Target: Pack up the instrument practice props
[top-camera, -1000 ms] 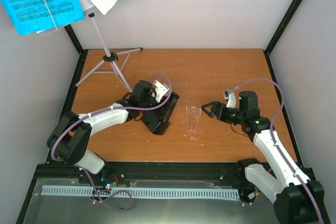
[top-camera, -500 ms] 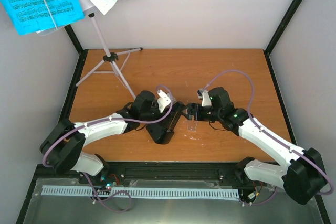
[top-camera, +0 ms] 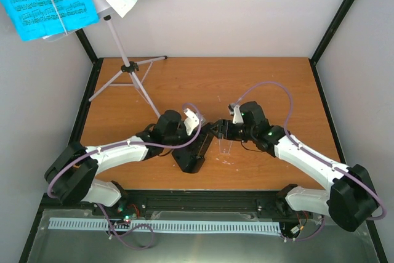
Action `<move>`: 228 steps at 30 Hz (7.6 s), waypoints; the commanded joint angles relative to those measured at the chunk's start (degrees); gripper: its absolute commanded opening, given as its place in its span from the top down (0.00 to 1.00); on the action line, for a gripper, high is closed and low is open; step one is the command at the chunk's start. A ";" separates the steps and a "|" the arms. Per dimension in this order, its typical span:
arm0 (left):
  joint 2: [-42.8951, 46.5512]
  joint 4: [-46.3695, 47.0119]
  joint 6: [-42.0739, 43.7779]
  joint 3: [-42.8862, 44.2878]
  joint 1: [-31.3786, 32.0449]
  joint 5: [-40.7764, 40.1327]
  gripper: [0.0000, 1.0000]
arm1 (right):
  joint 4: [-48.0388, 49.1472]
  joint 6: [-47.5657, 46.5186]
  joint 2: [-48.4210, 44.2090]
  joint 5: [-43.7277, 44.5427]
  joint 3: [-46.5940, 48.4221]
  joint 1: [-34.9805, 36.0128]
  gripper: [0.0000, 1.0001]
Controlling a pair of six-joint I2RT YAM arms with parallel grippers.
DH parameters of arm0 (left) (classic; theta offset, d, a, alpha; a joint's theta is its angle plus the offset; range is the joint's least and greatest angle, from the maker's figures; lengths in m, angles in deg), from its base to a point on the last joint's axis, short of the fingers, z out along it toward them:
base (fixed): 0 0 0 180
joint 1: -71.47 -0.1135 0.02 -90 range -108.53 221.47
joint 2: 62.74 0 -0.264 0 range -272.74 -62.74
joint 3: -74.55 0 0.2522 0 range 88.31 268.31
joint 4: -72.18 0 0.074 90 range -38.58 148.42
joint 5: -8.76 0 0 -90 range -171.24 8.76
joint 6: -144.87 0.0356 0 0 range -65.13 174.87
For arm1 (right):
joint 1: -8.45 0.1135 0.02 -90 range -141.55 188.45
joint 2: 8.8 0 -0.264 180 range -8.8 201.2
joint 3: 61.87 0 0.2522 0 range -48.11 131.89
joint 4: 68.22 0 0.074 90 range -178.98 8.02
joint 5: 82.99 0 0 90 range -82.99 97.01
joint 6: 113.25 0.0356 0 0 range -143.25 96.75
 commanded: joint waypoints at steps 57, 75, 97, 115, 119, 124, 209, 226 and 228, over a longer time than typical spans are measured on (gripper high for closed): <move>23.59 -14.56 -25.41 3.24 -21.53 -2.35 0.01 | -5.18 -12.35 -2.82 46.10 12.85 22.16 0.86; 35.85 -22.06 -34.37 -7.24 -21.56 -5.35 0.01 | -6.92 -7.88 9.48 55.97 18.66 28.80 0.86; 35.42 -23.59 -32.46 -8.07 -21.53 -4.39 0.01 | -8.86 -11.48 2.54 52.99 22.46 29.10 0.02; 18.87 -11.98 -32.18 -14.22 -21.39 13.45 0.19 | -0.36 2.07 -1.10 14.68 -4.11 -0.51 0.22; 13.21 -9.73 -31.40 -13.19 -21.05 14.54 0.27 | 4.00 3.09 3.44 11.87 -6.68 -0.47 0.30; 8.48 -7.29 -30.62 -11.89 -20.61 14.76 0.35 | 7.79 2.84 7.42 7.97 -8.25 -0.42 0.41; 15.05 -18.73 0.77 12.54 -34.36 0.93 0.01 | 43.52 -41.08 6.47 16.15 -12.38 14.91 0.00; 13.94 -17.18 1.68 11.97 -34.36 5.67 0.01 | 46.51 -40.15 8.05 18.28 -15.59 14.87 0.01; 13.58 -17.01 1.91 11.94 -34.36 7.88 0.01 | 46.73 -40.13 7.87 18.34 -15.81 14.91 0.02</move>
